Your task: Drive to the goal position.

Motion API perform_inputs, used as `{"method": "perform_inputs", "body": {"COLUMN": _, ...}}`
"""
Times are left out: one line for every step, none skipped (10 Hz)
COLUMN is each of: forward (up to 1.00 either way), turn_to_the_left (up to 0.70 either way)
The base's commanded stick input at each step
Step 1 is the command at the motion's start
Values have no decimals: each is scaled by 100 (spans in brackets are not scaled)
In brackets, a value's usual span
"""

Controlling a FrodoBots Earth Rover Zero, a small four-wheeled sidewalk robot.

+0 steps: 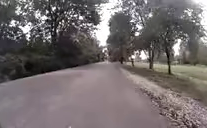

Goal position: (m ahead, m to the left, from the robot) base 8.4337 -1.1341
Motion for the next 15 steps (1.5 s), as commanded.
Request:
{"method": "perform_inputs", "body": {"forward": 100, "turn_to_the_left": -9}}
{"method": "perform_inputs", "body": {"forward": 100, "turn_to_the_left": -10}}
{"method": "perform_inputs", "body": {"forward": 100, "turn_to_the_left": -11}}
{"method": "perform_inputs", "body": {"forward": 100, "turn_to_the_left": -12}}
{"method": "perform_inputs", "body": {"forward": 100, "turn_to_the_left": -12}}
{"method": "perform_inputs", "body": {"forward": 100, "turn_to_the_left": -12}}
{"method": "perform_inputs", "body": {"forward": 100, "turn_to_the_left": -12}}
{"method": "perform_inputs", "body": {"forward": 100, "turn_to_the_left": -12}}
{"method": "perform_inputs", "body": {"forward": 100, "turn_to_the_left": -12}}
{"method": "perform_inputs", "body": {"forward": 100, "turn_to_the_left": -12}}
{"method": "perform_inputs", "body": {"forward": 100, "turn_to_the_left": -12}}
{"method": "perform_inputs", "body": {"forward": 100, "turn_to_the_left": -12}}
{"method": "perform_inputs", "body": {"forward": 100, "turn_to_the_left": -10}}
{"method": "perform_inputs", "body": {"forward": 100, "turn_to_the_left": -8}}
{"method": "perform_inputs", "body": {"forward": 100, "turn_to_the_left": -5}}
